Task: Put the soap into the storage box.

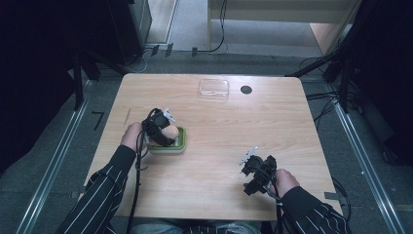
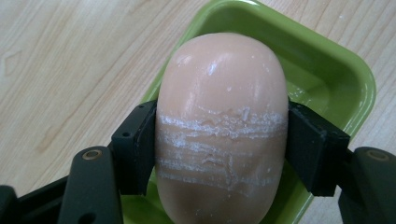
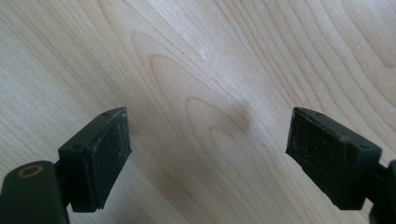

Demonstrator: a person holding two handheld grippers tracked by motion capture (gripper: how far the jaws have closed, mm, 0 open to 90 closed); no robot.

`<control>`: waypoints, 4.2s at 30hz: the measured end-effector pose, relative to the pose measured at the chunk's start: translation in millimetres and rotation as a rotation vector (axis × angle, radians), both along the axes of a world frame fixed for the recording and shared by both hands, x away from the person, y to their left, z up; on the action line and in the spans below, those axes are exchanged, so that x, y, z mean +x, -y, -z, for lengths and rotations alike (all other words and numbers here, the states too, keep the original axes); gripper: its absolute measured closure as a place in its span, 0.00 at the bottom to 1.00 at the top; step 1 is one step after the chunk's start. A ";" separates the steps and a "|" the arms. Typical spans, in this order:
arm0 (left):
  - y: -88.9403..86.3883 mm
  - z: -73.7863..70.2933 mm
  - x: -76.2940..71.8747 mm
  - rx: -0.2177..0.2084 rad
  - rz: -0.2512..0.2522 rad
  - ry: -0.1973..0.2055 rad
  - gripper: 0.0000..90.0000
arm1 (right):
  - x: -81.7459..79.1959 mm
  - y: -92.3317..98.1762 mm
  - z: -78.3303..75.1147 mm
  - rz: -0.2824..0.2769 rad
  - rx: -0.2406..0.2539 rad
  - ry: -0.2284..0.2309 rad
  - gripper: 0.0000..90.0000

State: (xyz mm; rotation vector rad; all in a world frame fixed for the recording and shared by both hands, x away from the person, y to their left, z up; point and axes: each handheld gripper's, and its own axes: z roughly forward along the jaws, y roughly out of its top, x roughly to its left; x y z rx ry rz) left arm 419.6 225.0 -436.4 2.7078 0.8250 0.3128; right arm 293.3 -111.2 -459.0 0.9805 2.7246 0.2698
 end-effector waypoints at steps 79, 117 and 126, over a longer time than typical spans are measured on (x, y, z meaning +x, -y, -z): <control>-17.6 -25.3 -31.3 -0.023 -0.187 0.030 0.05 | -5.7 5.0 -2.1 0.003 0.003 0.008 0.16; -52.6 -11.8 -101.4 0.028 -0.284 -0.004 0.04 | -6.2 4.9 -2.2 0.006 0.002 0.004 0.16; -55.9 -7.4 -112.8 0.039 -0.280 -0.035 0.04 | -6.3 4.7 -2.2 0.007 0.002 0.004 0.16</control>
